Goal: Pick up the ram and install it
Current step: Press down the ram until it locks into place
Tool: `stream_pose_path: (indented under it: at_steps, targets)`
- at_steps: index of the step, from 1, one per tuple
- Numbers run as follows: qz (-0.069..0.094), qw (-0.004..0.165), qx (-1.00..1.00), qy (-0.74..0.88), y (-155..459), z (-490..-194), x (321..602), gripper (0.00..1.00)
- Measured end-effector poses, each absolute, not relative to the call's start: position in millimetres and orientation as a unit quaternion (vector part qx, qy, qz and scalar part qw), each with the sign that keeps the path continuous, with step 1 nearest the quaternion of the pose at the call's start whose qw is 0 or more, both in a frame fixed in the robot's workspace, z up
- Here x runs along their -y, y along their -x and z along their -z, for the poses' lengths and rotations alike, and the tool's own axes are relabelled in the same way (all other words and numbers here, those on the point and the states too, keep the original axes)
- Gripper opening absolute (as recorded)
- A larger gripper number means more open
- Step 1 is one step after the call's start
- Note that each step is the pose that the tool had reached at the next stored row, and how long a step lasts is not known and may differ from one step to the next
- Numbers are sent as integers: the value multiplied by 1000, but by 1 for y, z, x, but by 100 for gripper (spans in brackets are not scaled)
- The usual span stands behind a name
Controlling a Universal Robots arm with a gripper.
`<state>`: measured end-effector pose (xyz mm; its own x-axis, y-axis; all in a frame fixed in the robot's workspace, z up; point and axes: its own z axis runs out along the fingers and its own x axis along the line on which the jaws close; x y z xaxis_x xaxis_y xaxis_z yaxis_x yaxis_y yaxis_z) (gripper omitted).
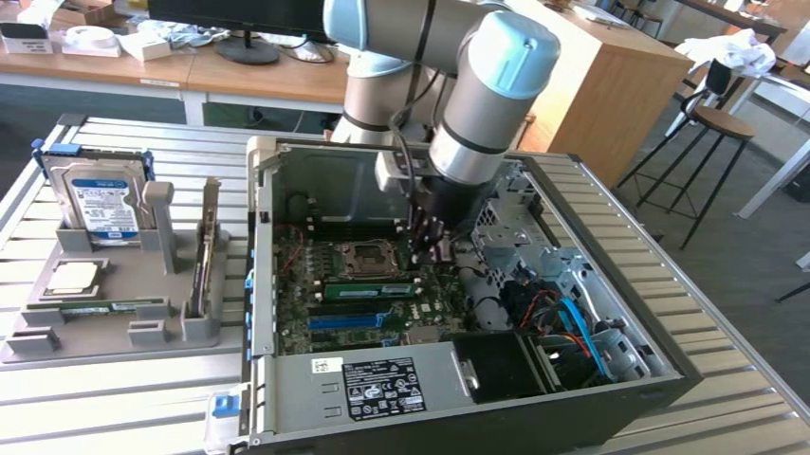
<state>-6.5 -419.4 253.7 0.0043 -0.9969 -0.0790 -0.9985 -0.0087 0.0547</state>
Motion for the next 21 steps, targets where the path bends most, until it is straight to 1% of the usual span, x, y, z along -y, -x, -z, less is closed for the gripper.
stream_pose_path:
  at_steps: [21]
  targets:
    - [-47, 9, -704, 709, 54, -253, 419, 10]
